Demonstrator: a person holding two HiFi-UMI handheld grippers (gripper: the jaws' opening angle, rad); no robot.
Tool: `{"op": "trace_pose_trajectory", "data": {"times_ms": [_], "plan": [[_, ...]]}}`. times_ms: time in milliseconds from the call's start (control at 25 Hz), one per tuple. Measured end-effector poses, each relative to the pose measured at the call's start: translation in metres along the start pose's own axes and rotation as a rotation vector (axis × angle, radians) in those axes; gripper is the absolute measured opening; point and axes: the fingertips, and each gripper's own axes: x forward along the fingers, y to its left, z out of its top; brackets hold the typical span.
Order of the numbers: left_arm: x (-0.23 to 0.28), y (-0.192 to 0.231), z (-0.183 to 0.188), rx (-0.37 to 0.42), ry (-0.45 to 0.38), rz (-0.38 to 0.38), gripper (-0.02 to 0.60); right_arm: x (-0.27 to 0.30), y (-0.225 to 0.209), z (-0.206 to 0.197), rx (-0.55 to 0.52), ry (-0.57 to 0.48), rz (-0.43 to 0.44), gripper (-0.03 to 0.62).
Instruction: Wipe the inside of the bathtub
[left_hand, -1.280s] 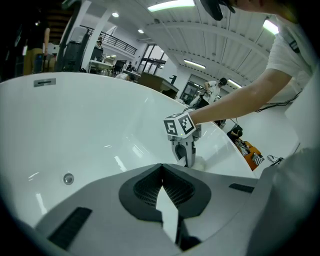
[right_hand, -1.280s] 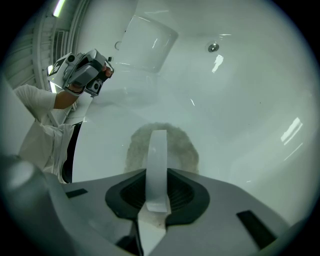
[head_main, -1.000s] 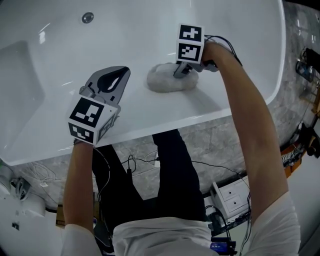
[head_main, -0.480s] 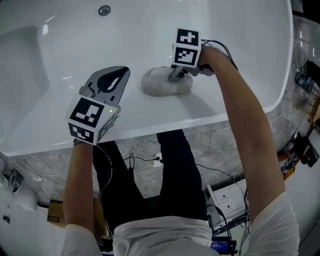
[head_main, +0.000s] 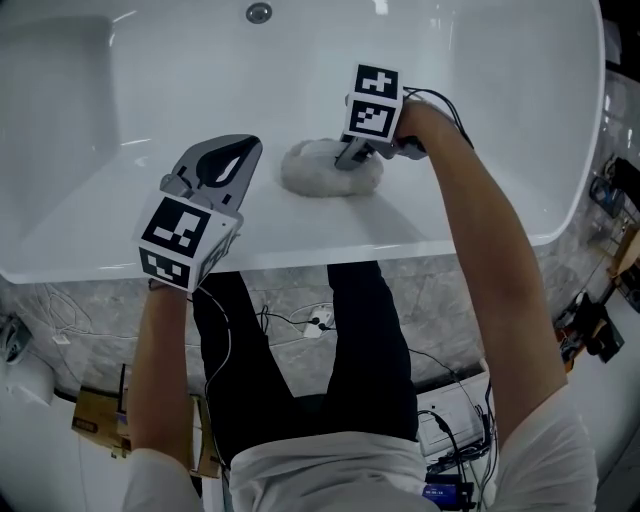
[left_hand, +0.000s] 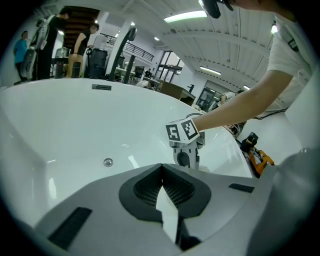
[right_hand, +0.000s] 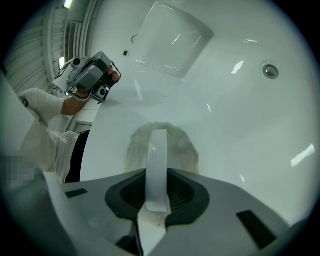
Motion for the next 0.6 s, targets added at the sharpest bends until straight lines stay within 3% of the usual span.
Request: {"op": "trace_pose_trajectory", "data": {"times_ms": [600], "plan": [[-0.067,0.051,-0.019,-0.029,-0.040,0.064,0.012,0.019,0.016,0.077,-0.032,0.012,0.000,0.094]]}}
